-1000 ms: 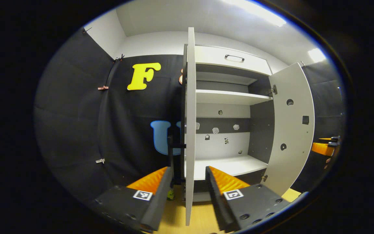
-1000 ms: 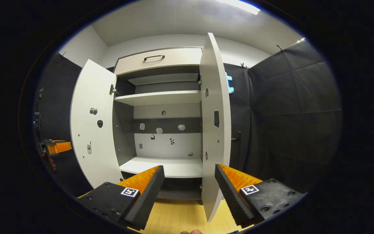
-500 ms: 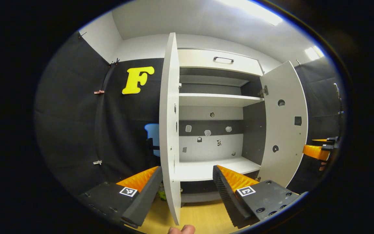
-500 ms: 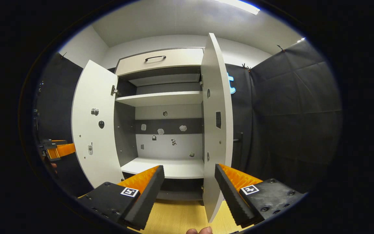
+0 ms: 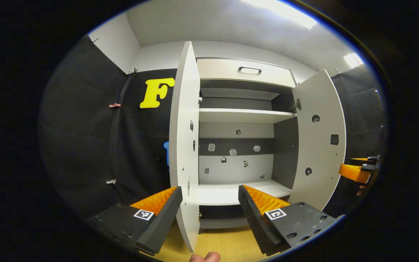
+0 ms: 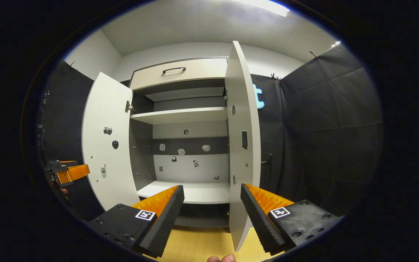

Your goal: Open the right door of the double-door shoe cabinet with the right hand, and open the left door with the left hand.

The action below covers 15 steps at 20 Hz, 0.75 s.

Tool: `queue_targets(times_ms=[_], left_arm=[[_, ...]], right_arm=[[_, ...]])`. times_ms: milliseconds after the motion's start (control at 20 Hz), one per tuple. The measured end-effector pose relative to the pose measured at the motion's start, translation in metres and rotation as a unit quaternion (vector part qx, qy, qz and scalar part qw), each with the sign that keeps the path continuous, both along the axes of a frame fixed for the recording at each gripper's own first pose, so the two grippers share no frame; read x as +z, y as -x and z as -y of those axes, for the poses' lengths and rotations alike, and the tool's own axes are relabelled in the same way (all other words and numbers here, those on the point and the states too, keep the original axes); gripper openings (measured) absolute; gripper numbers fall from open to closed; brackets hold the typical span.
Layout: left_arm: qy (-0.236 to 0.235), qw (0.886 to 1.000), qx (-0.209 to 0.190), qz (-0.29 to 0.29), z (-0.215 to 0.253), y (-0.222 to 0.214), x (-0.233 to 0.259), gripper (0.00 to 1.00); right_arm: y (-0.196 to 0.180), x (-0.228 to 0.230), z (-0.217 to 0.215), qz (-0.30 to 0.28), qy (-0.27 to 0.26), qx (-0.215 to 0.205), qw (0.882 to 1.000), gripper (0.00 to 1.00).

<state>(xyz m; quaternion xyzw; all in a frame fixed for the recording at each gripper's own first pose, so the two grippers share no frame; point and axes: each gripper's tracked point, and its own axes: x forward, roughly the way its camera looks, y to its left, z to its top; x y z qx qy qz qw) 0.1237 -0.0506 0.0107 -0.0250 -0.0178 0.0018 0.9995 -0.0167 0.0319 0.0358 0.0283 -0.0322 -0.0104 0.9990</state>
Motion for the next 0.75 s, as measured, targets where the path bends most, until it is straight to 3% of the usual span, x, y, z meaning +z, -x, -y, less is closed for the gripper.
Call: queue_targets(times_ms=[750], left_arm=[[-0.005,1.0,0.002,-0.007,0.0155,0.0005,-0.0032,0.95]], right_arm=[[-0.0004,0.0006,0.0061,0.001,-0.004,-0.002,1.0,0.98]])
